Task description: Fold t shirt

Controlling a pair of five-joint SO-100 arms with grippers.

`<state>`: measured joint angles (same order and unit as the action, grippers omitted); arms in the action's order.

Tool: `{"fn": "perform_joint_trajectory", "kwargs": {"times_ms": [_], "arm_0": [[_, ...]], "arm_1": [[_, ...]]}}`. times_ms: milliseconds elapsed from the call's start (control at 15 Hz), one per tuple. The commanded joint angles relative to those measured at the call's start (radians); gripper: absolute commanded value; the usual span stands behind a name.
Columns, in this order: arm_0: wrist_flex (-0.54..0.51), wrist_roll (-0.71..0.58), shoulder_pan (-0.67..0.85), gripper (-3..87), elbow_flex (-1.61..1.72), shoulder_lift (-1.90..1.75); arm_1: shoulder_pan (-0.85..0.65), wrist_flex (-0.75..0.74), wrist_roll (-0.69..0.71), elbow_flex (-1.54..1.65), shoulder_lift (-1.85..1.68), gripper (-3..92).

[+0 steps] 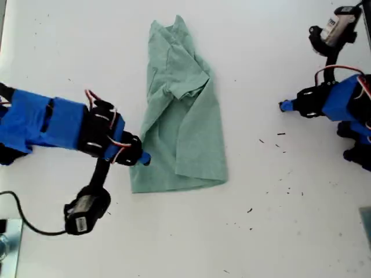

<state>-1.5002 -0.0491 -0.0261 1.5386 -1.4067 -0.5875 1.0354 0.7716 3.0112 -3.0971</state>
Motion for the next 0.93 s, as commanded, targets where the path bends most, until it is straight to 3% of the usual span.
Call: {"fn": "perform_joint_trajectory", "kwargs": {"times_ms": [0,133,400,533,733,867], "arm_0": [[0.12,0.017,-0.046,21.1,0.078,0.051],[0.15,0.029,-0.057,-0.1,0.1,0.006],[-0.006,0.037,0.011,-0.2,0.1,-0.307],[-0.029,0.025,0.026,-0.2,0.078,-0.368],[-0.032,-0.028,0.026,-0.2,-0.146,-0.199],[-0.035,-0.114,0.023,-0.2,-0.526,0.098]], "arm_1": [[0.006,0.054,0.0,0.023,-0.114,2.3],[0.006,0.103,0.002,0.046,-0.219,2.4],[0.0,0.106,0.0,0.046,-0.216,2.4],[0.0,0.106,0.0,0.046,-0.216,2.4],[-0.002,0.106,-0.002,0.048,-0.216,2.4],[-0.002,0.106,-0.003,0.048,-0.216,2.4]]}}
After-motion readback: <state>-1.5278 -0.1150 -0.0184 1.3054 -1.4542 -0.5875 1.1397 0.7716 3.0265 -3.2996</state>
